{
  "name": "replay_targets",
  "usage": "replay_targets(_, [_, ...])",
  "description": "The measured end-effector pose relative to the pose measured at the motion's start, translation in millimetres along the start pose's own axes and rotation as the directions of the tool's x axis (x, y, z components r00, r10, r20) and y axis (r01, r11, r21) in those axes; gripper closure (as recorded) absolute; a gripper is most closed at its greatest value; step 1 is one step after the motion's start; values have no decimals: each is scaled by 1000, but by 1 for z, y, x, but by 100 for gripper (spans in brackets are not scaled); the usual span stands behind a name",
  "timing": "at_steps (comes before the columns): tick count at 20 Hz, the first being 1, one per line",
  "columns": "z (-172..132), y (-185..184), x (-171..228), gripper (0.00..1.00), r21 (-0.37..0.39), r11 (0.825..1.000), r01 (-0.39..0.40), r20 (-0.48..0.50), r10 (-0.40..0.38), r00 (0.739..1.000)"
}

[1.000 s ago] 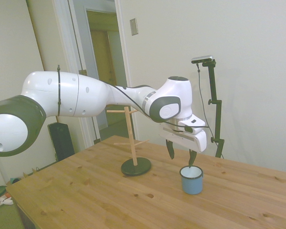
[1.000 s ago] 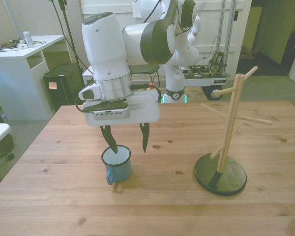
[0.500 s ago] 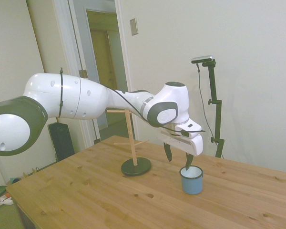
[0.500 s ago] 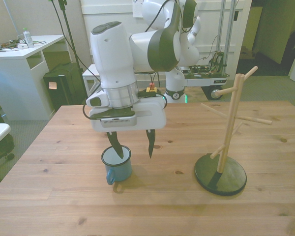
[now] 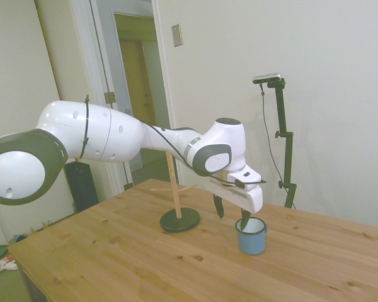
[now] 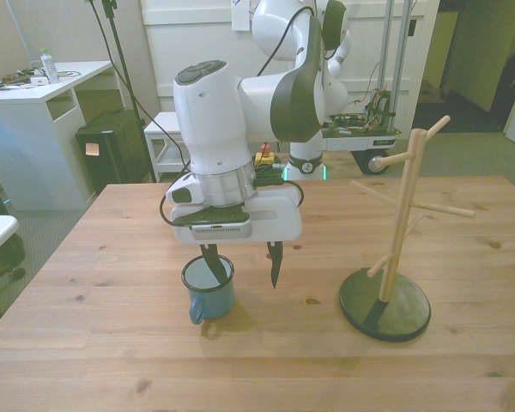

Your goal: Hang the mug

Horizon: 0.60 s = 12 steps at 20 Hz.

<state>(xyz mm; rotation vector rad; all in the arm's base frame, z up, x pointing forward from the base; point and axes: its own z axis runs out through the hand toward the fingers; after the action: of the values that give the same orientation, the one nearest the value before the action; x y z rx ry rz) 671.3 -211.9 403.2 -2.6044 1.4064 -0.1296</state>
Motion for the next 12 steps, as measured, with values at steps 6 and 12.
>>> replay_targets(6, [-3,13,13,0,35,996,-80,4,80,997])
replay_targets(12, [-1,12,24,0,53,975,-218,8,218,976])
